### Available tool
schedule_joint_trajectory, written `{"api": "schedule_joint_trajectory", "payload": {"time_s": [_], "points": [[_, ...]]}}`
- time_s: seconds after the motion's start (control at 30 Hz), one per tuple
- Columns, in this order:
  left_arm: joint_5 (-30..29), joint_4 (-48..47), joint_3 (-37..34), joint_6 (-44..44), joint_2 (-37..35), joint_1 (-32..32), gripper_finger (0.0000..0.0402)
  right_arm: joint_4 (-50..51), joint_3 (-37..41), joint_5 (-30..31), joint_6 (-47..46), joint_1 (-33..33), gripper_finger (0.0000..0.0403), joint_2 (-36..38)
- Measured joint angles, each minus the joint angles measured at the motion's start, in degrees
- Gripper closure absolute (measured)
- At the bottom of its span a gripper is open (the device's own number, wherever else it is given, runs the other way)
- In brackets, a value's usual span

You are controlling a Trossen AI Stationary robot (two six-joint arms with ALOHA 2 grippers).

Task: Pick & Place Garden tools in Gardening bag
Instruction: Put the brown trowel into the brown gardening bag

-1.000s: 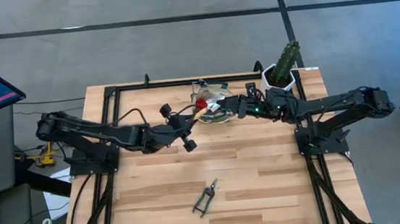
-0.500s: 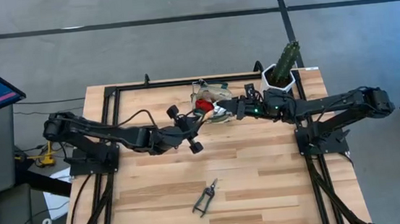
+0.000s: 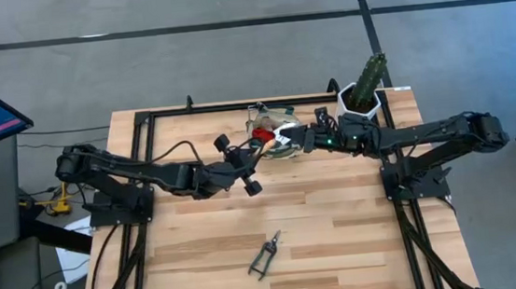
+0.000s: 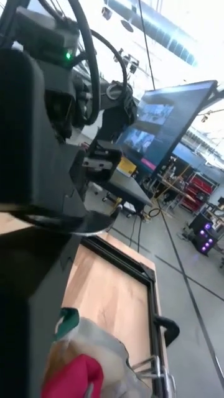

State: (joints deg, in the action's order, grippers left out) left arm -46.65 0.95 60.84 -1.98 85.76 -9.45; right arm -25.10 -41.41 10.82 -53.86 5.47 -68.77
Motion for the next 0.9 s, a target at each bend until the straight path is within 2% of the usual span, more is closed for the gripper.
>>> {"api": "schedule_joint_trajectory", "payload": {"time_s": [0.27, 0.47, 0.57, 0.9], "points": [[1.2, 0.4, 0.0, 1.3, 0.0, 0.0, 0.0321, 0.0, 0.0, -0.3, 1.4, -0.1, 0.0400, 0.0], [5.2, 1.6, 0.0, 7.1, -2.0, 0.3, 0.0300, -0.4, 0.0, -0.5, 1.4, -0.1, 0.0401, 0.1], [7.4, 1.8, 0.0, 7.2, -3.5, 0.5, 0.0279, -0.3, 0.0, -0.4, 1.8, -0.1, 0.0402, 0.1], [7.6, 1.6, -0.1, 6.9, -10.7, 0.5, 0.0206, 2.9, 0.0, 1.1, 5.7, -0.1, 0.0402, 0.8]]}}
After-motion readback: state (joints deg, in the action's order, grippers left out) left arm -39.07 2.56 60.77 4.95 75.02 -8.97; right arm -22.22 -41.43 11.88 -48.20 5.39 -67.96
